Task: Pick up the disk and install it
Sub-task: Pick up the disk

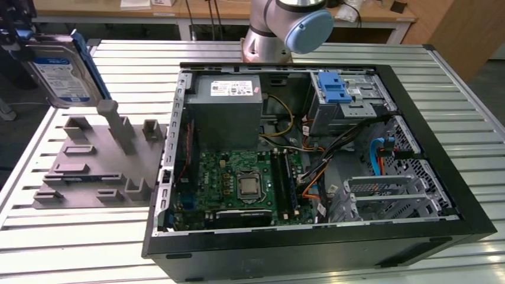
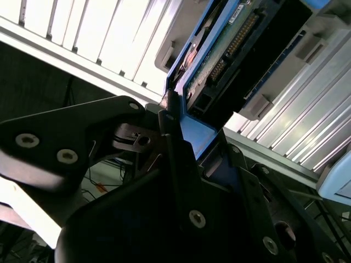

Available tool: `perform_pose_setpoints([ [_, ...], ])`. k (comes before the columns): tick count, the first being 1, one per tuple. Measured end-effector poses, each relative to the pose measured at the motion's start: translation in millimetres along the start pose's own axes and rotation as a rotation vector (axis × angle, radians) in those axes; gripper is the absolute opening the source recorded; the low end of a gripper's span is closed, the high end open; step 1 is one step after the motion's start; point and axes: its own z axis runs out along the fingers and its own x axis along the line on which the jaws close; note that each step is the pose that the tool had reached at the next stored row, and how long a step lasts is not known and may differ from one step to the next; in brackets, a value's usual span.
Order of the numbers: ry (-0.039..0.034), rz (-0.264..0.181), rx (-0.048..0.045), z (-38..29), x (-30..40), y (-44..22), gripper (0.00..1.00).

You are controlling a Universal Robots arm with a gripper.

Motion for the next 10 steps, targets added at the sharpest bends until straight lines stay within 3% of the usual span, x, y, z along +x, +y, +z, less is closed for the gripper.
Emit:
perform_pose_setpoints([
  [10, 0.0000, 0.000, 0.0000, -7.9, 0.0, 0.2, 0.36],
])
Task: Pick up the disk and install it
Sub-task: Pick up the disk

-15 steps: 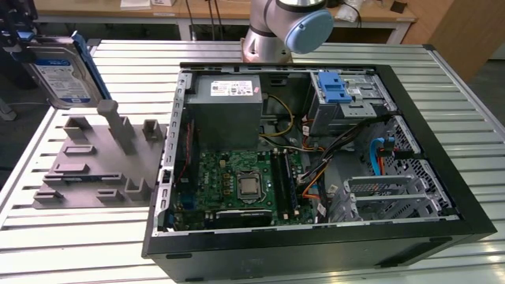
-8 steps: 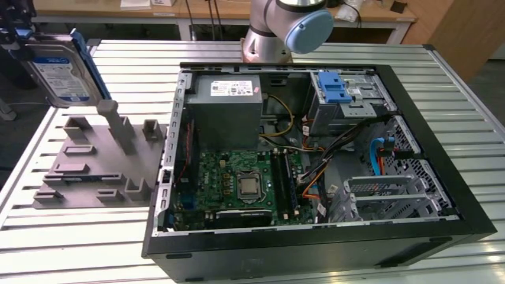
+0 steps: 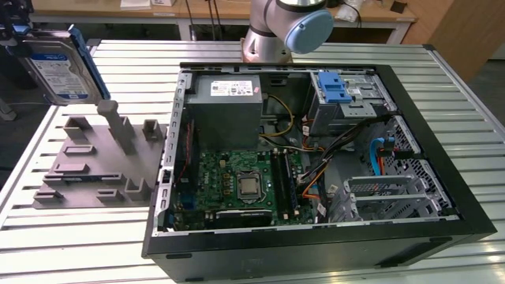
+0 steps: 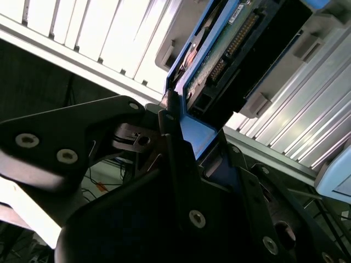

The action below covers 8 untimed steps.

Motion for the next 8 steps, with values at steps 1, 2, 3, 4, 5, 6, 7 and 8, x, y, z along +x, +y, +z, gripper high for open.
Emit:
perform_pose_setpoints([
  [1, 0.0000, 0.000, 0.0000, -0.8, 0.0, 0.0, 0.36],
  [2, 0.0000, 0.000, 0.0001, -1.6, 0.0, 0.0, 0.36],
  [3, 0.0000, 0.000, 0.0000, -2.4, 0.0, 0.1, 0.36],
  [4, 0.0000, 0.000, 0.0000, -3.2, 0.0, 0.1, 0.36],
  [5, 0.0000, 0.000, -0.0001, -4.0, 0.0, 0.1, 0.36],
  [6, 0.0000, 0.000, 0.0000, -4.9, 0.0, 0.1, 0.36],
  [7, 0.0000, 0.000, 0.0000, -5.8, 0.0, 0.1, 0.36],
  [8, 0.0000, 0.000, 0.0000, -6.7, 0.0, 0.2, 0.36],
])
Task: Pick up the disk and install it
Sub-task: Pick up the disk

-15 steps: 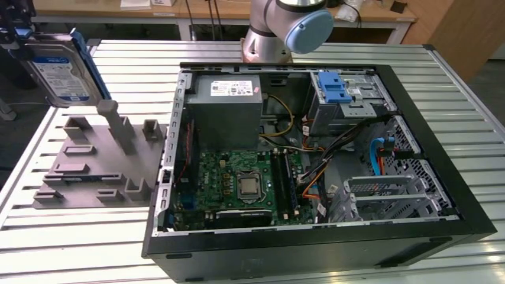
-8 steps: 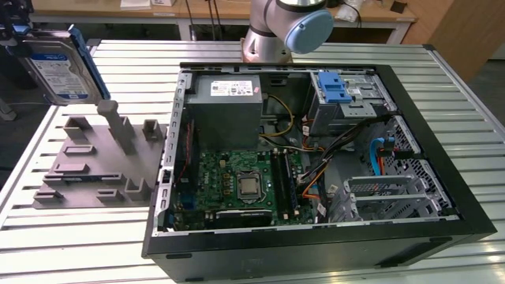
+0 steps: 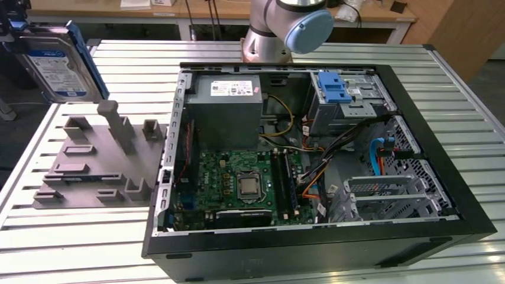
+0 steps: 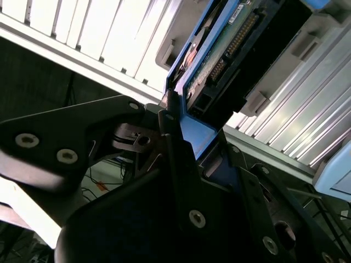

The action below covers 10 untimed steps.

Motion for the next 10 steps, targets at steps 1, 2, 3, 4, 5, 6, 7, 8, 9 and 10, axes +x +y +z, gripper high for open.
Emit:
perform_pose_setpoints([
  [1, 0.0000, 0.000, -0.0001, -1.0, 0.0, 0.0, 0.36],
  [2, 0.0000, 0.000, 0.0000, -2.0, 0.0, 0.0, 0.36],
  [3, 0.0000, 0.000, 0.0000, -3.0, 0.0, 0.1, 0.36],
  [4, 0.0000, 0.000, -0.0001, -4.1, 0.0, 0.1, 0.36],
  [5, 0.0000, 0.000, -0.0001, -5.1, 0.0, 0.1, 0.36],
  [6, 0.0000, 0.000, -0.0001, -6.1, 0.0, 0.1, 0.36],
  [7, 0.0000, 0.000, 0.0000, -7.0, 0.0, 0.2, 0.36],
  [8, 0.0000, 0.000, -0.0001, -8.1, 0.0, 0.2, 0.36],
  [9, 0.0000, 0.000, -0.0001, -9.1, 0.0, 0.2, 0.36],
  [10, 0.0000, 0.000, -0.0001, -10.1, -0.1, 0.2, 0.36],
])
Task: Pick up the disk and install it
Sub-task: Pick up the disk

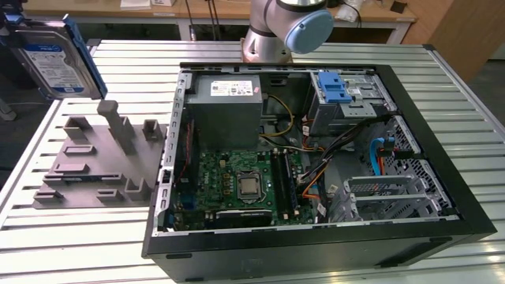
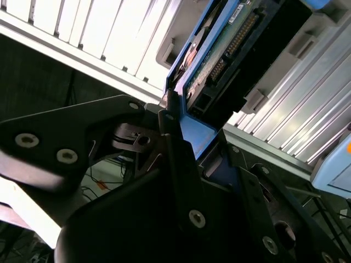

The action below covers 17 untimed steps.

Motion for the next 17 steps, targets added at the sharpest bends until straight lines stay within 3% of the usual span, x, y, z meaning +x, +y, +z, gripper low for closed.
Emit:
perform_pose_setpoints([
  [17, -0.0001, 0.000, 0.0001, -16.5, -0.1, 0.4, 0.36],
])
